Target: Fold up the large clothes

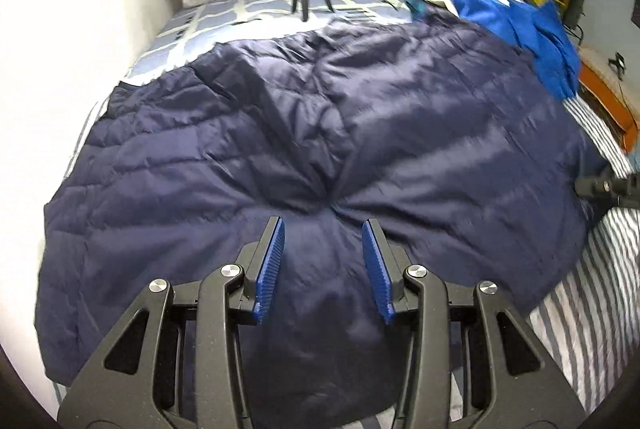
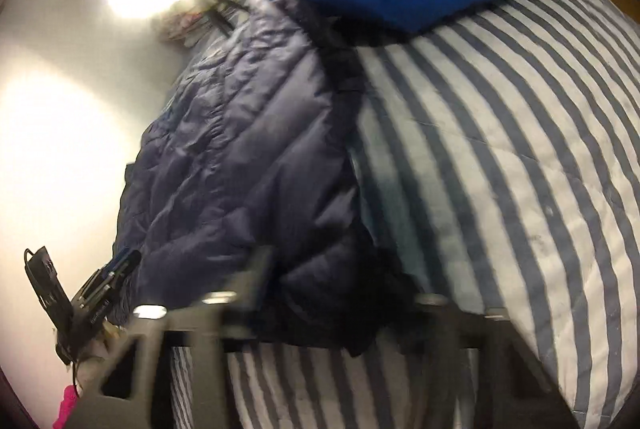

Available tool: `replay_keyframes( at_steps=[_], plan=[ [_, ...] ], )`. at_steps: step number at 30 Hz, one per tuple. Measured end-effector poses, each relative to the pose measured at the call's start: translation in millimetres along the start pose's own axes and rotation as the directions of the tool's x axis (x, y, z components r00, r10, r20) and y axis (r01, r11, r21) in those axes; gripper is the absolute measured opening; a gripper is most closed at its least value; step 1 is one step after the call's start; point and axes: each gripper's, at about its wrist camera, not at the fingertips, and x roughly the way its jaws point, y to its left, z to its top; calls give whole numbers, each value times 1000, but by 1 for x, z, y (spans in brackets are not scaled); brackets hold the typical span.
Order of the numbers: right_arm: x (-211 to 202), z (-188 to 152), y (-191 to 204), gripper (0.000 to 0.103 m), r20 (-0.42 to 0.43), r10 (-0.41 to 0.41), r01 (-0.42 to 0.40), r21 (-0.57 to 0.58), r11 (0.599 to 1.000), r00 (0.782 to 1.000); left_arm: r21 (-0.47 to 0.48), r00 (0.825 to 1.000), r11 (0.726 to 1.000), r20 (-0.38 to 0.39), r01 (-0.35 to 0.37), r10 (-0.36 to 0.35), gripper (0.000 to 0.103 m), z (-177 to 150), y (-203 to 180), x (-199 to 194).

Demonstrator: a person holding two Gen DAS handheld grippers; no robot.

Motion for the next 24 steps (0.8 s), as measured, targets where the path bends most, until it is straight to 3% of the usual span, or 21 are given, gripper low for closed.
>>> replay_keyframes(
  at_steps=[2,6,11,19,24],
  plan=[
    [-9,-1,25,15,41,-63,67,-95,993,997,21,1000,1000,-16,-15,15,42,-4,-6,11],
    [-33,-6,73,11,147,-131,167,-270,948,980,60,999,998,-5,-36,36,42,-15,-11,23],
    [-64,-6,126,10,267,-136,233,-379,896,954,-54,999,998,-39,31,-34,42,-7,9,5],
    [-71,-9,169,9,305,-98,231,-439,868,947,-212,993,970,-1,116,-119,42,-9,51,-111],
    [-73,-13,198,8,336,-70,237,-490,839,939,-382,971,895,32,232,-238,42,-40,74,-182]
  ],
)
